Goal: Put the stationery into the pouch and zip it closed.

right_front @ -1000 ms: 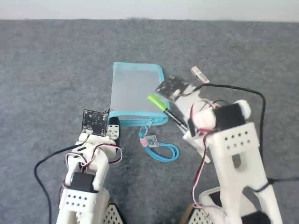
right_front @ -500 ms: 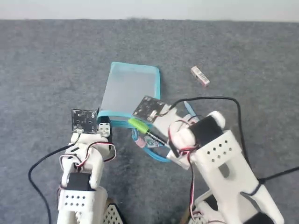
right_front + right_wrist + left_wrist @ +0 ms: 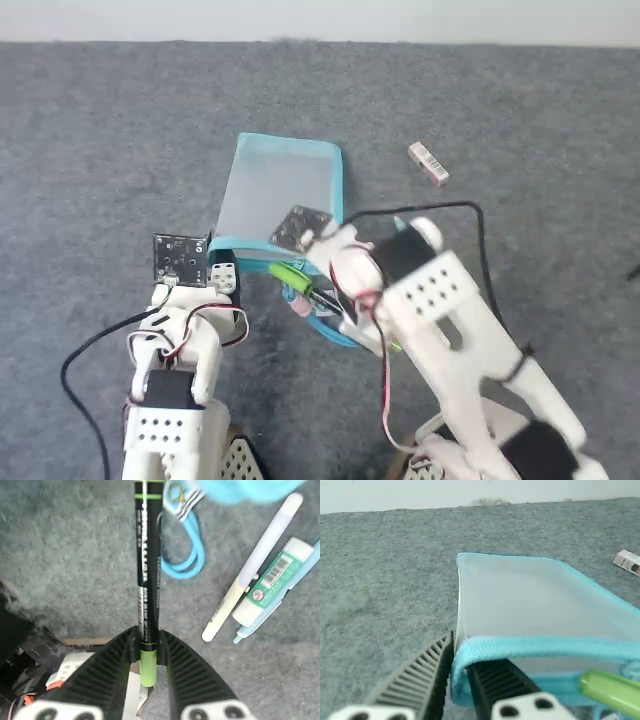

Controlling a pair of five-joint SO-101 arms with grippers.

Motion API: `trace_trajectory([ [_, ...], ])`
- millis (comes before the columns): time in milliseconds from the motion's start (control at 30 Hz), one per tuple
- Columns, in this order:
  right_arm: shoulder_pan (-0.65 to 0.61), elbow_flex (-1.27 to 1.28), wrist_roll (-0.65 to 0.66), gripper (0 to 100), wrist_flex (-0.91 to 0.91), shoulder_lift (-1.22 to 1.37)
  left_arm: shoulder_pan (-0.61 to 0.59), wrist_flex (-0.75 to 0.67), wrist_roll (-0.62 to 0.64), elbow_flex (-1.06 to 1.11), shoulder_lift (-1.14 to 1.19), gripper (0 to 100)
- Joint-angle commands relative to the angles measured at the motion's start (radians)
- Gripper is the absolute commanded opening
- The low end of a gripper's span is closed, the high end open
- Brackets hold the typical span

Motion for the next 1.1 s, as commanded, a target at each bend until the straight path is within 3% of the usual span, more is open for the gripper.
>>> trace_trajectory([
  [0, 0.004, -0.137, -0.032, 0.8, 0.007, 0.068, -0.003, -0.028, 0.017, -0.042, -0.006, 1],
  [167, 0.101, -0.275, -0.074, 0.8, 0.018, 0.208, 0.003, -0.026, -0.017, -0.042, -0.006, 1],
  [333, 0.217, -0.448, -0.112, 0.8, 0.031, 0.357, 0.1, 0.012, -0.057, -0.045, -0.006, 1],
  [533, 0.219, -0.618, -0.178, 0.8, 0.045, 0.469, 0.249, 0.06, -0.074, -0.047, -0.006, 1],
  [767, 0.15, -0.681, -0.203, 1.4, 0.035, 0.492, 0.262, 0.063, -0.074, -0.048, -0.006, 1],
  [1000, 0.068, -0.692, -0.199, 24.7, 0.036, 0.446, 0.218, 0.055, -0.071, -0.05, -0.008, 1],
  [1067, 0.07, -0.69, -0.178, 26.4, 0.044, 0.398, 0.17, 0.02, -0.069, -0.048, -0.008, 1],
])
